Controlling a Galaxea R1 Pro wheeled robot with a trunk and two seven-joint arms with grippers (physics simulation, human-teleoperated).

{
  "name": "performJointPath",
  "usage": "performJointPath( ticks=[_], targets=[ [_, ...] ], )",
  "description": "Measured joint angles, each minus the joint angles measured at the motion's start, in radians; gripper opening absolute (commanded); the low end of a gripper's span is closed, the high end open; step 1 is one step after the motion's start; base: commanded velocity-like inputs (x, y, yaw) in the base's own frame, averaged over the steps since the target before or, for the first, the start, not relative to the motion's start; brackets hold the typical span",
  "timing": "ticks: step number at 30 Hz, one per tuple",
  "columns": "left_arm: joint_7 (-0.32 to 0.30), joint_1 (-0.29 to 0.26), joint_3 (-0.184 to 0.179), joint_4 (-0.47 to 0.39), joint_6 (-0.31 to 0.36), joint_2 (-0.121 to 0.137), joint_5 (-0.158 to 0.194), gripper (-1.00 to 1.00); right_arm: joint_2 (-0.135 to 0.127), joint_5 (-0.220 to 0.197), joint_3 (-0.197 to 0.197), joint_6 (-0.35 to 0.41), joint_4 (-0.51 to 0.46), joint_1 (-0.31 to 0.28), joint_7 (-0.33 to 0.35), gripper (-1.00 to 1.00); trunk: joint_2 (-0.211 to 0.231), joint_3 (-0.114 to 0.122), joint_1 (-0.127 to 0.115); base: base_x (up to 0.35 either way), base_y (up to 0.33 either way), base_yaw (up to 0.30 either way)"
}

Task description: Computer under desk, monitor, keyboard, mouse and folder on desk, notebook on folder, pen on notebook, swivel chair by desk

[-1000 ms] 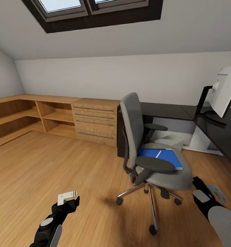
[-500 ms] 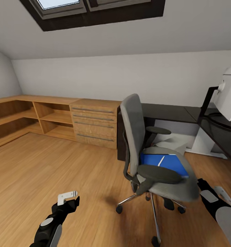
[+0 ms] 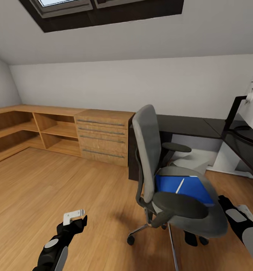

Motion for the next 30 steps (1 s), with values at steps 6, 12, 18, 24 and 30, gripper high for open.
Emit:
performJointPath(
  ticks=[6,12,18,24,30],
  targets=[
    [0.001,0.000,0.000,0.007,0.001,0.000,0.001,1.00,-0.024,-0.027,0.000,0.040,0.000,0.000,0.004,1.00,0.000,0.000,0.000,0.133,0.000,0.000],
    [0.001,0.000,-0.001,0.009,0.000,-0.001,0.001,1.00,-0.026,-0.039,0.001,0.049,0.000,0.000,0.005,1.00,0.000,0.000,0.001,0.025,0.000,0.000],
    [0.002,0.000,-0.002,0.009,0.000,-0.001,0.000,1.00,-0.024,-0.041,0.002,0.046,-0.004,0.000,0.008,1.00,0.000,0.000,0.001,0.003,0.000,0.000],
    [0.002,0.000,-0.001,0.009,0.000,0.000,0.001,1.00,-0.022,-0.042,0.002,0.046,-0.006,0.000,0.008,1.00,0.000,0.000,0.001,0.000,0.000,0.023],
    [0.002,0.000,0.001,0.008,0.000,0.000,0.001,1.00,-0.025,-0.033,0.007,0.045,-0.007,-0.001,0.009,1.00,0.000,0.000,0.000,0.000,0.000,0.216]
  ],
)
